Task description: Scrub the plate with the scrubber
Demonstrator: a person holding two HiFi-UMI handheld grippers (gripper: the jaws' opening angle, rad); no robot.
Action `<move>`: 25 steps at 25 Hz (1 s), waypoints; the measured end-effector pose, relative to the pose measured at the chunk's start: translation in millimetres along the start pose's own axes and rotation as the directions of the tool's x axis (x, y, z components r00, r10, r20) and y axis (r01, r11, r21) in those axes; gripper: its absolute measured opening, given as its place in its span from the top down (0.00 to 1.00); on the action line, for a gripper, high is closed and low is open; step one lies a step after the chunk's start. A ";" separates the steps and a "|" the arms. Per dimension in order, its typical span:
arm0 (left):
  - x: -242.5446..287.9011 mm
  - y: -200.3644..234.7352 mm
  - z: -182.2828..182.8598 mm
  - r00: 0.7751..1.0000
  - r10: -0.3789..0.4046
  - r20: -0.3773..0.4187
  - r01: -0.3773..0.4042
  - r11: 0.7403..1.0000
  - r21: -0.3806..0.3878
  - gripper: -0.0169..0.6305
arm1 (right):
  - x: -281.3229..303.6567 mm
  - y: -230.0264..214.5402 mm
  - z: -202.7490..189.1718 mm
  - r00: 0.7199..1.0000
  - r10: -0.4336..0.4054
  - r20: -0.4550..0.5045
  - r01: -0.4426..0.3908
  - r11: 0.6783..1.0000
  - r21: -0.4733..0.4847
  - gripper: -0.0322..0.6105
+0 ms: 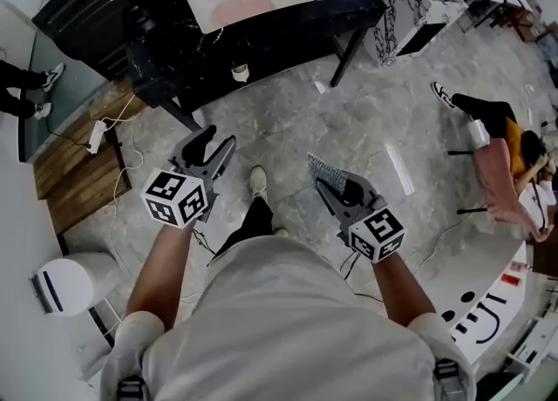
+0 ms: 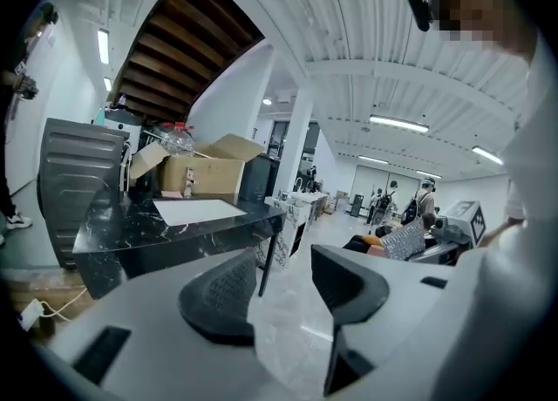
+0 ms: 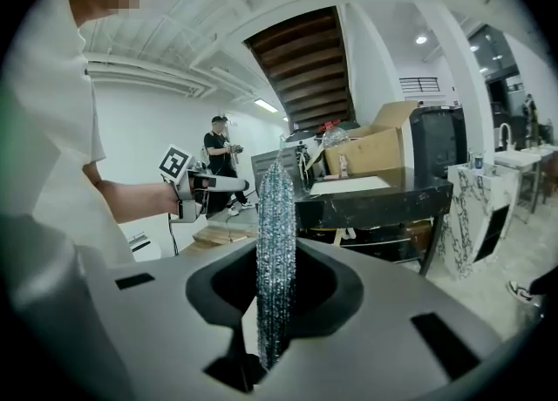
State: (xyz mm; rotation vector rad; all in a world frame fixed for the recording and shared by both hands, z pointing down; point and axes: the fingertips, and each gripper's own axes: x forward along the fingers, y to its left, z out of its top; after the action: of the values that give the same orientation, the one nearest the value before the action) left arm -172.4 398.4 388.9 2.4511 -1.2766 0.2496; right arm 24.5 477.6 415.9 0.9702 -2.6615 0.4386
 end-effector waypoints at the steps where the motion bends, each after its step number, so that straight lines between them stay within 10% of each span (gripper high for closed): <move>1: 10.2 10.6 4.4 1.000 0.000 0.003 0.000 1.000 -0.008 0.67 | 7.0 -8.4 5.2 1.000 -0.011 -0.003 0.011 1.000 0.004 0.83; 25: 216.9 214.6 107.9 0.999 0.003 -0.041 -0.005 0.999 -0.044 0.68 | 208.9 -176.6 147.3 0.999 -0.027 -0.028 0.025 0.996 -0.082 0.83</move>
State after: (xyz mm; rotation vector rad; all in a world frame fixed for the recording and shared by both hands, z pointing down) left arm -224.4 79.6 409.8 2.3949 -1.2567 0.2685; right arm -35.5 174.1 387.8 0.9653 -2.6159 0.3334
